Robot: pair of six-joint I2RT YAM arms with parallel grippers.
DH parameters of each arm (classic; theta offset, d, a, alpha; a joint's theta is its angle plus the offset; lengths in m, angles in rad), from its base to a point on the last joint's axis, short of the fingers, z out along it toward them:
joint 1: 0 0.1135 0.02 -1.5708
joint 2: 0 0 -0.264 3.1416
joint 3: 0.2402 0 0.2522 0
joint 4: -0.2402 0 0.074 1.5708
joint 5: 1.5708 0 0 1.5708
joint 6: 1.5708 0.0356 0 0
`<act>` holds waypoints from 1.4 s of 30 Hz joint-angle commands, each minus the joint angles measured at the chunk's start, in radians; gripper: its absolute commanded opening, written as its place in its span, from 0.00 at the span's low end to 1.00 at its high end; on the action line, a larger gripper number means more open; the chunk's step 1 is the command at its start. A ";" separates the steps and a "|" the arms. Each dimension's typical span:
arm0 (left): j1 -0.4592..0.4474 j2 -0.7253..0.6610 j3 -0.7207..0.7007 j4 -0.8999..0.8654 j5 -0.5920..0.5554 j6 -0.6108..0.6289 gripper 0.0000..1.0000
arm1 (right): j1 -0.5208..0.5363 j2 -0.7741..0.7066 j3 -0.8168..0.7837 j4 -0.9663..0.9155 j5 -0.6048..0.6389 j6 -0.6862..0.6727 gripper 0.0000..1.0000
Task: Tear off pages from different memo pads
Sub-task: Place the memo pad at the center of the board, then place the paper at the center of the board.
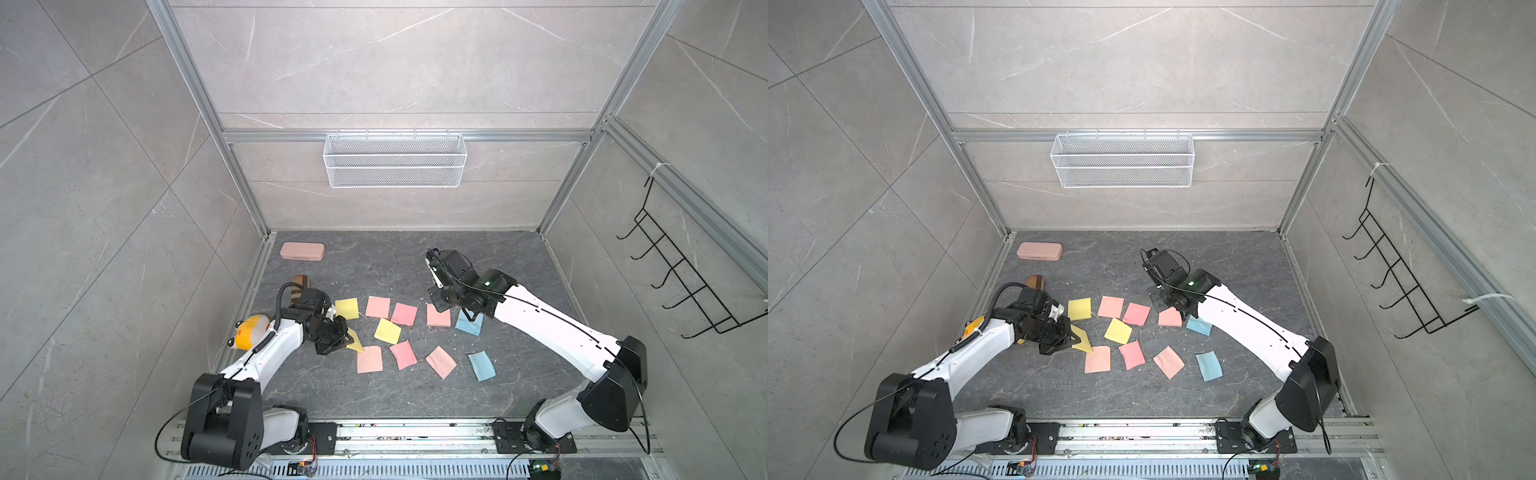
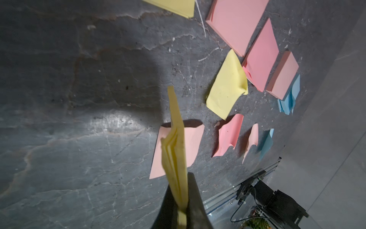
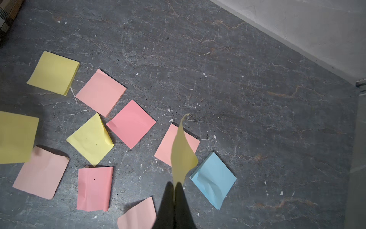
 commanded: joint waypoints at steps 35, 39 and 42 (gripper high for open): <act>0.099 0.312 0.297 -0.321 -0.336 0.275 0.60 | -0.348 0.005 -0.269 -0.213 0.104 0.194 0.00; 0.100 0.271 0.328 -0.338 -0.340 0.281 0.61 | -0.403 0.083 -0.315 -0.184 0.066 0.216 0.00; 0.099 0.210 0.337 -0.335 -0.327 0.280 0.62 | -0.410 0.112 -0.359 -0.150 0.030 0.244 0.00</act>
